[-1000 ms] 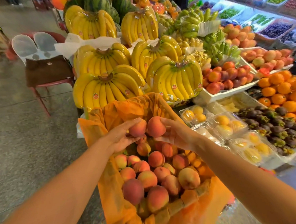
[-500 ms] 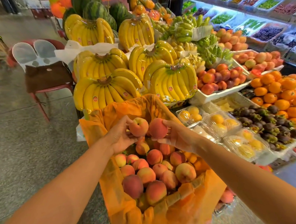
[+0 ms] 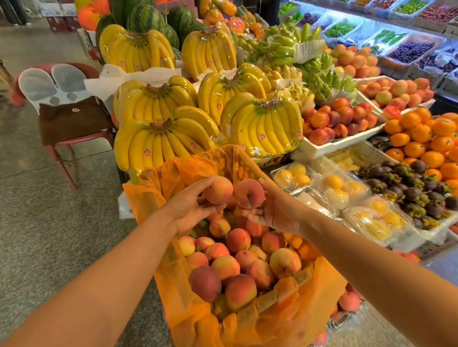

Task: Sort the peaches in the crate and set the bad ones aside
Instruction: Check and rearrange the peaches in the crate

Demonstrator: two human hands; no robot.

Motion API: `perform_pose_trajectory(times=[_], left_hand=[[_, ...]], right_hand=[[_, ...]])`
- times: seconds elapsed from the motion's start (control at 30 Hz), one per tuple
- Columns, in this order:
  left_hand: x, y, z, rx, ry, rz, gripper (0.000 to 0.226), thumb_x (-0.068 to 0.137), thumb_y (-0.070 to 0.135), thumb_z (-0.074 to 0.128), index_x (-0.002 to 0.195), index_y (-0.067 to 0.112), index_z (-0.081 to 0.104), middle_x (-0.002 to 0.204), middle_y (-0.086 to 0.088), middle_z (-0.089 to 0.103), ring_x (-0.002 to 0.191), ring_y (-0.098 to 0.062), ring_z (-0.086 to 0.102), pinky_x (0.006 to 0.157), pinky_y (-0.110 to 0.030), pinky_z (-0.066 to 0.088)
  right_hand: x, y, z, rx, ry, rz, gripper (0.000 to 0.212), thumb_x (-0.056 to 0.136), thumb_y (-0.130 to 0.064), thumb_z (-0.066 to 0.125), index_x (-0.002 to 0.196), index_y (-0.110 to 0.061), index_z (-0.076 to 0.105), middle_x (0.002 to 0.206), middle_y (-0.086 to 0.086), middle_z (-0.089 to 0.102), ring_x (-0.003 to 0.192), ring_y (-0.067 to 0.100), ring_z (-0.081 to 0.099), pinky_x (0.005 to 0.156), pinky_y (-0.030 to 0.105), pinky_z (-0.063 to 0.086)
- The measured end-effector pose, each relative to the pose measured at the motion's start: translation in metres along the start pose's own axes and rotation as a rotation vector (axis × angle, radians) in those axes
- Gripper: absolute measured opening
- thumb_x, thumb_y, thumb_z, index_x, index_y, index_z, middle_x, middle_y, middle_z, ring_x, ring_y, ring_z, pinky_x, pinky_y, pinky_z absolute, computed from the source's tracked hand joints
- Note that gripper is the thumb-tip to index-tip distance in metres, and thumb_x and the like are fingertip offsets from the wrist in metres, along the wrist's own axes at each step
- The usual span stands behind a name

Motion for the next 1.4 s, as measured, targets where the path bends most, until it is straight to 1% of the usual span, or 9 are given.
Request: perform_pose_trajectory(times=[0.13, 0.23, 0.37, 0.57, 0.73, 0.87, 1.07, 1.27, 1.4], left_hand=[[0.002, -0.002, -0.003, -0.069, 0.018, -0.025, 0.046, 0.093, 0.022, 0.057, 0.133, 0.004, 0.045, 0.13, -0.026, 0.048, 0.113, -0.039, 0.056, 0.078, -0.044, 0.058], [0.0, -0.001, -0.003, -0.025, 0.031, -0.008, 0.037, 0.088, 0.023, 0.063, 0.12, 0.006, 0.055, 0.119, -0.023, 0.054, 0.104, -0.035, 0.06, 0.087, -0.044, 0.055], [-0.005, 0.001, -0.004, -0.004, 0.032, 0.015, 0.028, 0.085, 0.015, 0.065, 0.111, 0.007, 0.059, 0.118, -0.02, 0.054, 0.098, -0.03, 0.06, 0.087, -0.043, 0.055], [-0.014, 0.001, 0.001, 0.049, -0.075, -0.041, 0.052, 0.066, 0.02, 0.064, 0.115, 0.006, 0.056, 0.112, -0.022, 0.056, 0.079, -0.031, 0.071, 0.073, -0.037, 0.058], [-0.016, -0.002, 0.0, 0.048, -0.112, -0.065, 0.073, 0.049, 0.025, 0.07, 0.118, 0.006, 0.055, 0.11, -0.023, 0.057, 0.081, -0.034, 0.071, 0.072, -0.036, 0.057], [-0.018, -0.001, 0.0, 0.073, -0.11, -0.036, 0.077, 0.051, 0.031, 0.075, 0.122, 0.008, 0.056, 0.116, -0.021, 0.056, 0.083, -0.031, 0.068, 0.066, -0.031, 0.055], [-0.017, 0.007, -0.006, 0.203, -0.051, 0.063, 0.063, 0.046, 0.038, 0.079, 0.104, 0.017, 0.064, 0.107, -0.012, 0.063, 0.092, -0.025, 0.061, 0.077, -0.035, 0.052], [-0.021, 0.005, -0.024, 0.86, 0.029, 0.062, 0.06, 0.055, 0.038, 0.076, 0.109, 0.015, 0.063, 0.109, -0.01, 0.063, 0.094, -0.02, 0.061, 0.065, -0.027, 0.052], [-0.02, -0.004, -0.034, 0.966, 0.028, 0.072, 0.05, 0.07, 0.03, 0.082, 0.113, 0.017, 0.061, 0.114, -0.009, 0.061, 0.105, -0.022, 0.061, 0.083, -0.035, 0.052]], right_hand=[[0.001, -0.004, 0.004, 0.002, -0.005, -0.023, 0.052, 0.095, -0.048, 0.043, 0.123, -0.006, 0.056, 0.104, 0.019, 0.068, 0.08, 0.025, 0.07, 0.072, 0.028, 0.059], [-0.003, -0.01, 0.011, -0.065, -0.04, -0.092, 0.044, 0.083, -0.039, 0.062, 0.118, -0.014, 0.06, 0.112, 0.017, 0.065, 0.087, 0.027, 0.069, 0.071, 0.029, 0.059], [-0.007, -0.013, 0.016, -0.134, -0.117, -0.111, 0.073, 0.053, -0.039, 0.091, 0.117, -0.017, 0.062, 0.107, 0.013, 0.07, 0.09, 0.028, 0.07, 0.071, 0.028, 0.059], [-0.013, -0.014, 0.011, -0.192, -0.147, -0.105, 0.087, 0.055, -0.044, 0.09, 0.128, -0.016, 0.053, 0.114, 0.016, 0.068, 0.098, 0.028, 0.069, 0.077, 0.029, 0.058], [-0.018, -0.02, 0.015, -0.177, -0.196, -0.167, 0.071, 0.063, -0.017, 0.089, 0.126, -0.012, 0.056, 0.121, 0.016, 0.063, 0.106, 0.03, 0.065, 0.092, 0.035, 0.054], [-0.021, -0.027, 0.017, -0.225, -0.148, -0.246, 0.049, 0.073, 0.004, 0.068, 0.118, -0.015, 0.059, 0.121, 0.01, 0.061, 0.101, 0.025, 0.065, 0.08, 0.028, 0.057], [-0.02, -0.026, 0.015, -0.244, -0.091, -0.215, 0.047, 0.083, -0.014, 0.067, 0.128, -0.012, 0.054, 0.117, 0.015, 0.065, 0.098, 0.028, 0.067, 0.077, 0.028, 0.058], [-0.02, -0.02, -0.011, -1.048, 0.06, -0.123, 0.043, 0.079, -0.021, 0.078, 0.118, -0.024, 0.059, 0.121, 0.004, 0.054, 0.108, 0.022, 0.06, 0.085, 0.032, 0.055], [-0.006, 0.004, -0.017, -1.522, -0.011, -0.064, 0.052, 0.071, -0.031, 0.084, 0.117, -0.031, 0.061, 0.119, -0.002, 0.054, 0.111, 0.019, 0.053, 0.094, 0.038, 0.049]])
Point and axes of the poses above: each hand's wrist, its own x-axis towards the middle knuckle, its own z-axis out of the palm, y = z × x, the point moved 8 cm from there along x, towards the middle knuckle
